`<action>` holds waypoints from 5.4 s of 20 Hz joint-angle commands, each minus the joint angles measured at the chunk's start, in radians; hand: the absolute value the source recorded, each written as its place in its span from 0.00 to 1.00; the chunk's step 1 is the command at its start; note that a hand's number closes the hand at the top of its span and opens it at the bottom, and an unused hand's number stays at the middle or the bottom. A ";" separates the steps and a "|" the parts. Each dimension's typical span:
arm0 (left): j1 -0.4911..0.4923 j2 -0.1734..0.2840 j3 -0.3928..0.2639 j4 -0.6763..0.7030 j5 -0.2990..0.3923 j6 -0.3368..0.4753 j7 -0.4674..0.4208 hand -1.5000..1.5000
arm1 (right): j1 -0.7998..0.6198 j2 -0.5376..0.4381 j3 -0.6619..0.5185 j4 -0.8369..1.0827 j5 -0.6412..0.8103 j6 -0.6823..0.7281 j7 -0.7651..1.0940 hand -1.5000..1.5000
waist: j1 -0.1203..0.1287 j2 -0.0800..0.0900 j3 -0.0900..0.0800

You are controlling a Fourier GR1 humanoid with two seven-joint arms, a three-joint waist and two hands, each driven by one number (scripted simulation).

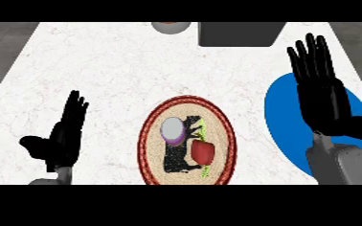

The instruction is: Pick the bell pepper from the placemat and place it in the plate

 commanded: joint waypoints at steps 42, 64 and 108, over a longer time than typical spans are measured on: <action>-0.029 -0.002 -0.066 0.026 -0.039 -0.145 0.325 0.50 | 0.301 0.185 0.630 -0.377 1.641 -0.013 1.005 0.00 | -0.013 -0.001 -0.019; 0.014 -0.084 -0.024 -0.063 -0.148 -0.168 0.405 0.50 | 0.212 0.270 0.720 -0.058 1.678 -0.109 1.180 0.00 | -0.016 -0.003 -0.018; 0.012 -0.169 0.055 -0.018 -0.241 -0.196 0.386 0.50 | 0.064 0.269 0.916 -0.164 2.070 -0.344 1.541 1.00 | -0.050 -0.013 -0.018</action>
